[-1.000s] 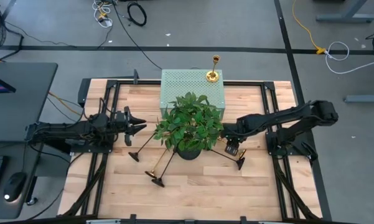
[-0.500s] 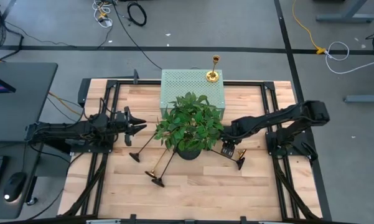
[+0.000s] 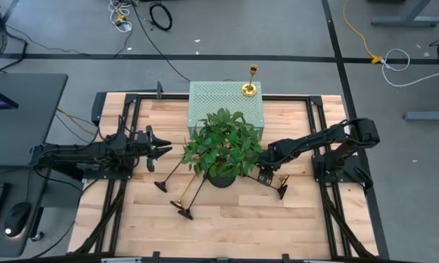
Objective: Pick & Place candle stick holders
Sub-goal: Put the right gold candle holder on the shelf aligned with the other gold candle holder
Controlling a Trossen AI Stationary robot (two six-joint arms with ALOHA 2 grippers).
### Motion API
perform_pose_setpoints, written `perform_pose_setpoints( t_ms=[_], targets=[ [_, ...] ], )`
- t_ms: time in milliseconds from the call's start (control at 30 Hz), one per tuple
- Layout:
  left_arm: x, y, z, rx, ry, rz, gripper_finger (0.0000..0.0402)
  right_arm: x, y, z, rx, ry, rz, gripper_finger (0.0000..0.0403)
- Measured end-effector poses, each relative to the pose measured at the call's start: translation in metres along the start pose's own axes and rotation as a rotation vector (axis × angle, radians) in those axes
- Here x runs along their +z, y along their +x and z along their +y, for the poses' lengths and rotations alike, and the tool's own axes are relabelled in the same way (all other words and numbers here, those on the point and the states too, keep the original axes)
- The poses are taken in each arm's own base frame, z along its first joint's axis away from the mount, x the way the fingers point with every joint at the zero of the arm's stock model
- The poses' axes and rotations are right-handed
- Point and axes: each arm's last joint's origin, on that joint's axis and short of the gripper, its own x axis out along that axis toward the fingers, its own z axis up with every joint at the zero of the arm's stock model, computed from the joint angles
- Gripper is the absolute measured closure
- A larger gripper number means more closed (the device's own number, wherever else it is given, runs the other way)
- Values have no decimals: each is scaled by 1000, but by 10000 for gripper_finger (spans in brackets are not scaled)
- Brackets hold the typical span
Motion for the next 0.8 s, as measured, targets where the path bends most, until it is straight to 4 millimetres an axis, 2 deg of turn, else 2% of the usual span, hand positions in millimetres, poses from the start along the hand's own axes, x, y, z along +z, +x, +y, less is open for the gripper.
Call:
perform_pose_setpoints(
  t_ms=[500,800],
  targets=[
    [0,0,0,0,1,2,303,1,3,0,-31,-4,-12,192],
    [0,0,0,0,1,2,303,1,3,-1,-45,-3,-15,259]
  ],
)
